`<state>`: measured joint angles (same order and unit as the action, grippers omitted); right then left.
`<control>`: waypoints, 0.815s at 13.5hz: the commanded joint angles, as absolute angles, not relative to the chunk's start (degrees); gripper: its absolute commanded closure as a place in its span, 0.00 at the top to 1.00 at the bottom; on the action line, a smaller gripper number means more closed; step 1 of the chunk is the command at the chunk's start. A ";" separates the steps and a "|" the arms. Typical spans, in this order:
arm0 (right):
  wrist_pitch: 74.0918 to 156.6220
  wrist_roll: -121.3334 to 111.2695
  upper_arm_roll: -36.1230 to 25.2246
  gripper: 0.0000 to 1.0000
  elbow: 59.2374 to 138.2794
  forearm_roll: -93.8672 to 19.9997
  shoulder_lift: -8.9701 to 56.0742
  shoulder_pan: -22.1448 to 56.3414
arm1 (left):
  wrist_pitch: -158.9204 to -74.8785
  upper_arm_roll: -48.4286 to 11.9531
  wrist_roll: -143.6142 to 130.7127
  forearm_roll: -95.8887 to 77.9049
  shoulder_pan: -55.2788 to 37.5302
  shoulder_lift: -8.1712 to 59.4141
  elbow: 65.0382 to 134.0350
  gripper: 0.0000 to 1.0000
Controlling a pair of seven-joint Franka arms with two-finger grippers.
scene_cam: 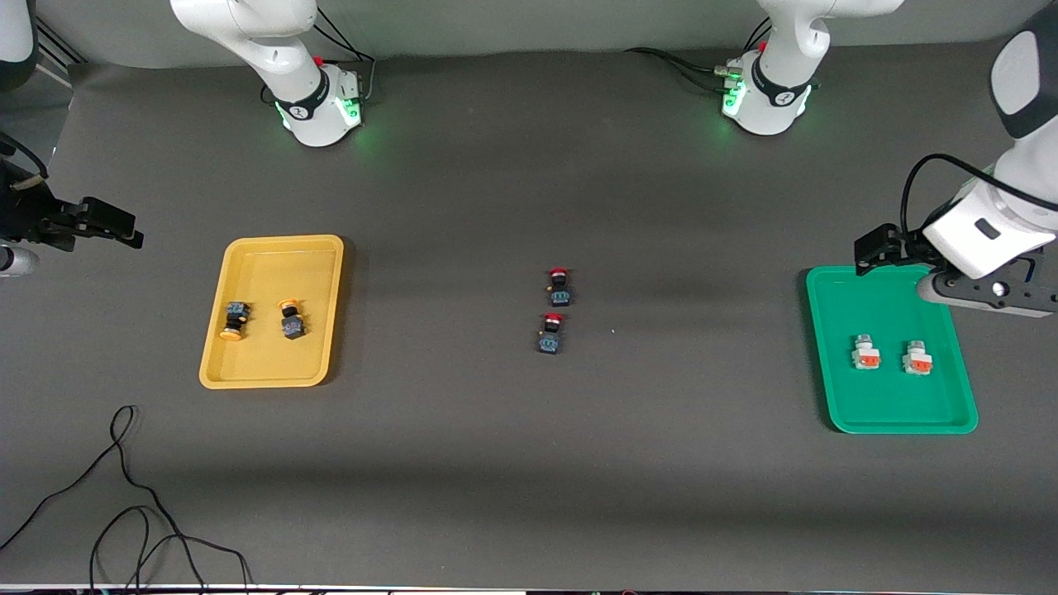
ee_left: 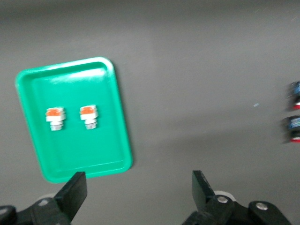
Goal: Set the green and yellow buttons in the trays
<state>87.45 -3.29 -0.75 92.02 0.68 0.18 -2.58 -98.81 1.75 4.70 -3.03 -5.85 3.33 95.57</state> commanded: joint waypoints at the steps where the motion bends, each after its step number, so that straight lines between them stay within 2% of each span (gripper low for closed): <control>1: 86.84 -2.29 -0.53 1.00 90.62 1.23 0.70 -2.55 | -97.66 1.85 4.40 -4.22 -5.71 3.24 94.24 0.99; 4: 86.84 -2.37 -0.53 1.00 90.70 1.23 0.70 -2.64 | -91.76 1.84 4.57 -2.29 -5.80 7.20 87.73 1.00; 11: 86.75 -2.72 -0.53 1.00 90.61 1.23 0.62 -2.64 | -89.30 2.02 5.10 -2.11 -5.36 7.91 87.80 1.00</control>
<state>87.45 -3.28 -0.75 91.84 0.68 0.19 -2.58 -91.47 1.83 4.71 -2.91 -5.41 7.42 89.42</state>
